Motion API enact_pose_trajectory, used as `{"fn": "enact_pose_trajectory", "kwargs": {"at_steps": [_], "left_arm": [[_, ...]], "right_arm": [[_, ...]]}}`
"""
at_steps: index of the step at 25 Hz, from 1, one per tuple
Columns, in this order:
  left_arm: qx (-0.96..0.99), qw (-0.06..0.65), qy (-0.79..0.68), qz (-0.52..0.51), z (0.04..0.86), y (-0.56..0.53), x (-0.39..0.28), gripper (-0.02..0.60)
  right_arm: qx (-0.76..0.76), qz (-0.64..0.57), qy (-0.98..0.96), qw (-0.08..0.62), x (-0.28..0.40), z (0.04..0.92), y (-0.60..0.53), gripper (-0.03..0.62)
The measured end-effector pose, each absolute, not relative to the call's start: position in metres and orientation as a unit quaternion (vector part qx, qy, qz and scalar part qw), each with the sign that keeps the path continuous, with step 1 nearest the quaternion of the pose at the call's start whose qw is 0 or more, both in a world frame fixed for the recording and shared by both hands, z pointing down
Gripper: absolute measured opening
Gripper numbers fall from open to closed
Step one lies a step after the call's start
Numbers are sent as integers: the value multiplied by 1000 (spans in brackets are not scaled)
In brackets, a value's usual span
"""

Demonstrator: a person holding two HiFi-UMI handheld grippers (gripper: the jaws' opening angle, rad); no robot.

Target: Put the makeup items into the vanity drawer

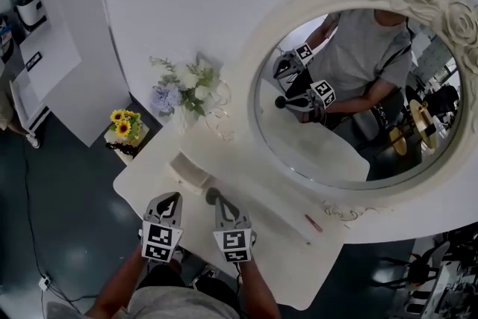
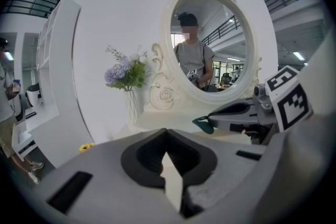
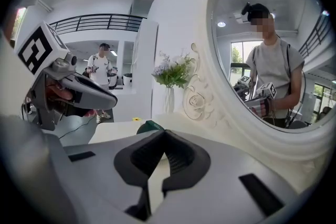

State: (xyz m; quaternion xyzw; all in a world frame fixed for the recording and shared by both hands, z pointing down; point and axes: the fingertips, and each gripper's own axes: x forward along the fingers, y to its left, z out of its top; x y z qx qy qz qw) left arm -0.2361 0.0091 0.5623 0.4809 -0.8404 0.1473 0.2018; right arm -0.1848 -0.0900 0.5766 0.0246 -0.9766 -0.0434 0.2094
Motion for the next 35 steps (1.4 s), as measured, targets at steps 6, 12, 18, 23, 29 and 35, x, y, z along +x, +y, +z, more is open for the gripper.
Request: {"fn": "enact_pose_trajectory", "kwargs": {"at_steps": [6,12,18,23,29,35], "left_arm": [[466,216,-846,143,572,24,-263,0],[461,230,-845,140,585,29,-289,0],[464,249,-838,143,605,30,-309,0],[465,266,-833,142,622,32,-319,0],[467,282,-825,146,638,38,-322,0],[466,288,-823,150,645,43,-324,0]], "right_arm": [[4,-43,-976,215,-222,586,-75,14],[-3,-41,-972,230,-254,604,-69,14],[-4,-38,-967,252,-278,630,-71,14],[-2,-23,-962,270,-287,652,-70,14],[2,-15,-959,282,-294,669,-68,14],[3,6,-962,272,-298,669,-65,22]]}}
